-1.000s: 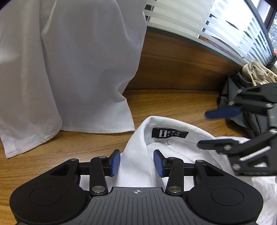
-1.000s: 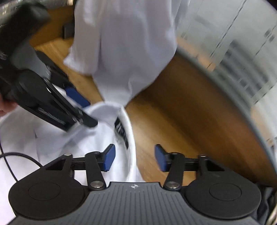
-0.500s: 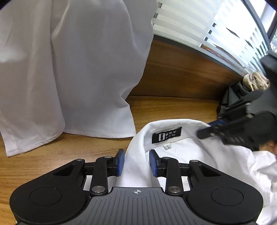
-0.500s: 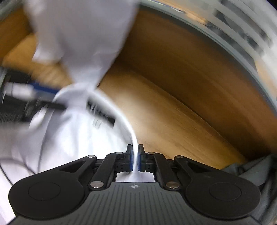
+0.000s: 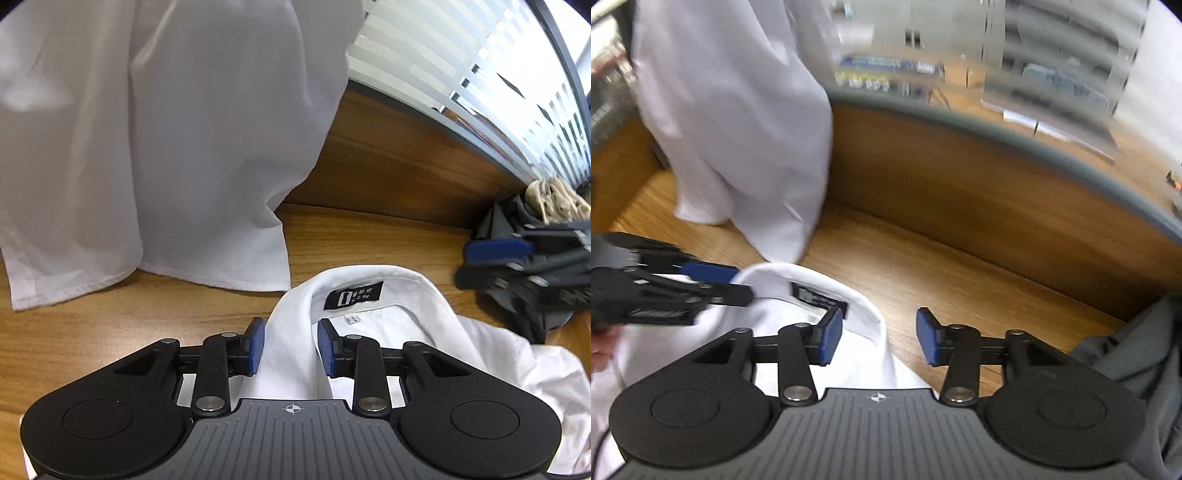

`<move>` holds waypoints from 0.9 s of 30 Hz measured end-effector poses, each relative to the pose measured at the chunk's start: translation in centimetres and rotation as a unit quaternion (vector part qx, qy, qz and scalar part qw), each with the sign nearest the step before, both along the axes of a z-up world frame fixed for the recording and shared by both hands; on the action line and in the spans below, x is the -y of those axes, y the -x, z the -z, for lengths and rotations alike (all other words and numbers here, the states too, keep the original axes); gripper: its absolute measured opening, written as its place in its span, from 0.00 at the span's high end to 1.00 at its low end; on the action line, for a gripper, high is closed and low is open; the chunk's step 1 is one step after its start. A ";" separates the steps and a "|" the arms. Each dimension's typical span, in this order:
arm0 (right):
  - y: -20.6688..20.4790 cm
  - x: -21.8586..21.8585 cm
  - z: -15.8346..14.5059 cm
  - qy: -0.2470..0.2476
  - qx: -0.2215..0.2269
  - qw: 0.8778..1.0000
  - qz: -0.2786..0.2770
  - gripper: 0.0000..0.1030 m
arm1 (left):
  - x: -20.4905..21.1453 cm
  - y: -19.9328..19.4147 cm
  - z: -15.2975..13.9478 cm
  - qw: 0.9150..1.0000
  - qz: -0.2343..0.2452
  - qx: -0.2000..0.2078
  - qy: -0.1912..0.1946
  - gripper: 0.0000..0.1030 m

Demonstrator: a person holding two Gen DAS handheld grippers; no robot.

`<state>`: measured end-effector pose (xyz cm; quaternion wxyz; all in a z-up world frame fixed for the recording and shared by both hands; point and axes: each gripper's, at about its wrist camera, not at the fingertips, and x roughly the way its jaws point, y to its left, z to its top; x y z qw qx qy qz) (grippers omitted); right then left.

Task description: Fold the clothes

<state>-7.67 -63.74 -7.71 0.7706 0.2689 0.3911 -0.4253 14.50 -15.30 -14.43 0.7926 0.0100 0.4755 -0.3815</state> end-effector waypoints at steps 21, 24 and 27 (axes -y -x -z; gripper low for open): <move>-6.6 0.3 5.0 -0.144 0.179 0.971 0.065 0.45 | -2.9 5.9 -0.1 0.997 0.001 0.021 -0.069 0.42; -7.8 1.8 6.4 -0.169 0.181 0.966 0.080 0.65 | -2.8 6.0 0.0 0.997 -0.006 0.017 -0.069 0.43; -8.4 2.7 7.6 -0.196 0.188 0.957 0.098 0.79 | -2.6 6.2 0.1 0.998 -0.008 0.013 -0.069 0.43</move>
